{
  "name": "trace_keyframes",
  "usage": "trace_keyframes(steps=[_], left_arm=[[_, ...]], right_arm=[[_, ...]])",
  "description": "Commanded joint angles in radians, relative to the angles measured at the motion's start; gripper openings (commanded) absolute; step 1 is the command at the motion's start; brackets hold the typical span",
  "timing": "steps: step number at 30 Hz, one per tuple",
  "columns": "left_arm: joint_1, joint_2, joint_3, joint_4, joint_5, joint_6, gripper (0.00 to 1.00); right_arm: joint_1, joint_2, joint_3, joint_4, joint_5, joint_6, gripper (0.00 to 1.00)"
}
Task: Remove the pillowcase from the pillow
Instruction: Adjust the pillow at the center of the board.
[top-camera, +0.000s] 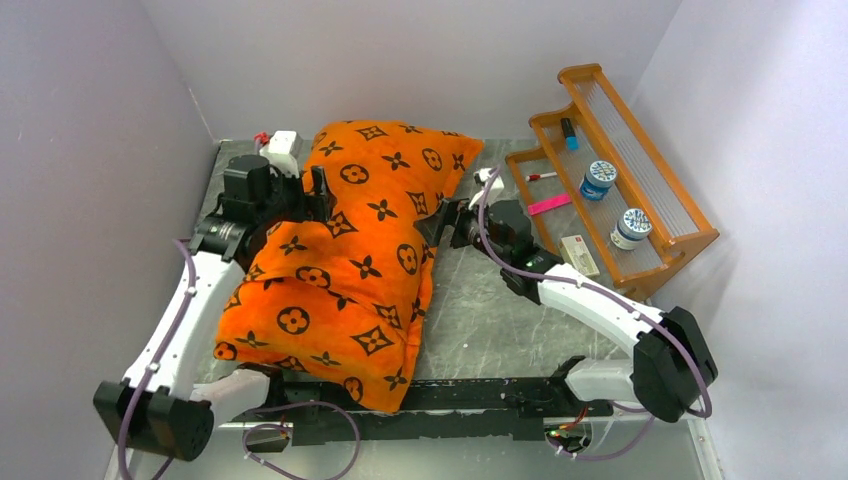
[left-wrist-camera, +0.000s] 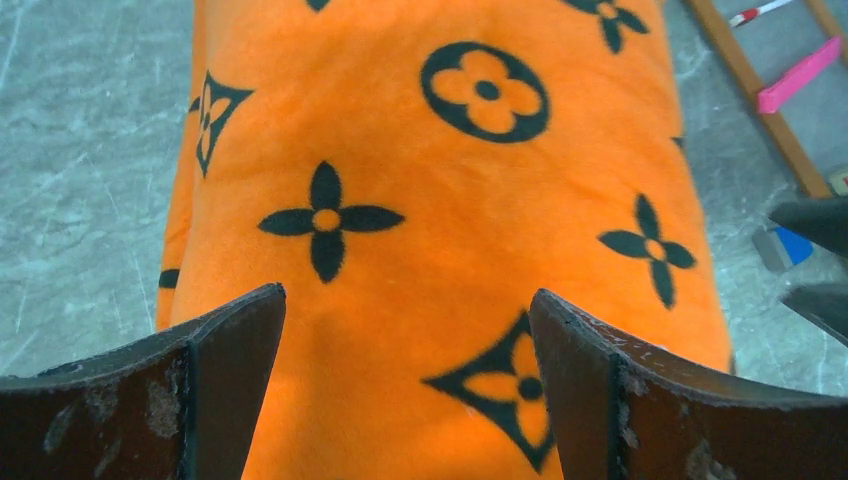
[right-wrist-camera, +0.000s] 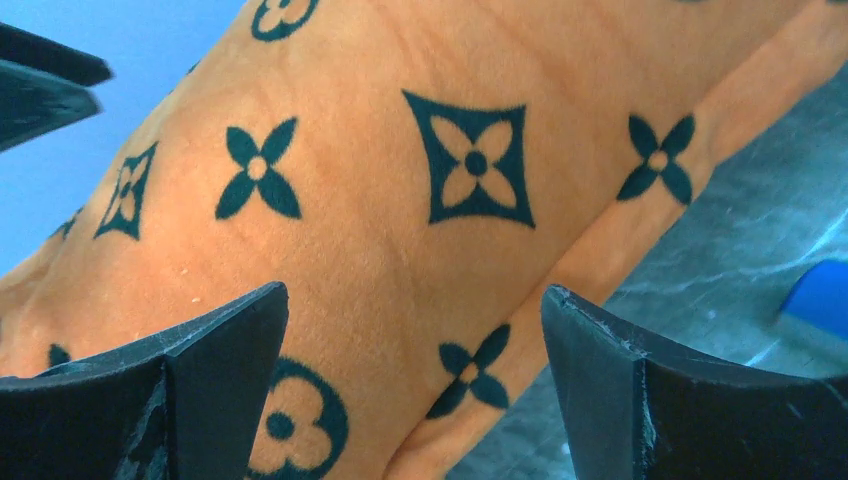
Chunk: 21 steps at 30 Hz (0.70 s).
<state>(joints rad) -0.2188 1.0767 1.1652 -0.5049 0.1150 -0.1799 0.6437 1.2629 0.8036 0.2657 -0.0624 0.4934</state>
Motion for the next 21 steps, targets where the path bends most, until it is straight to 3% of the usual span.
trace_keyframes(steps=[1, 6, 9, 21], left_arm=[[0.063, 0.048, 0.016, 0.076, 0.033, -0.036, 0.97], [0.214, 0.147, 0.001, 0.102, 0.269, -0.095, 0.97], [0.217, 0.170, -0.049, 0.148, 0.408, -0.133, 0.97], [0.217, 0.117, -0.288, 0.246, 0.667, -0.195, 0.93]], right_arm=[[-0.005, -0.037, -0.054, 0.137, -0.037, 0.177, 0.99], [-0.004, 0.012, -0.097, 0.248, -0.098, 0.280, 0.99], [-0.004, 0.041, -0.110, 0.286, -0.108, 0.300, 1.00], [-0.007, 0.238, -0.057, 0.383, -0.221, 0.318, 0.97]])
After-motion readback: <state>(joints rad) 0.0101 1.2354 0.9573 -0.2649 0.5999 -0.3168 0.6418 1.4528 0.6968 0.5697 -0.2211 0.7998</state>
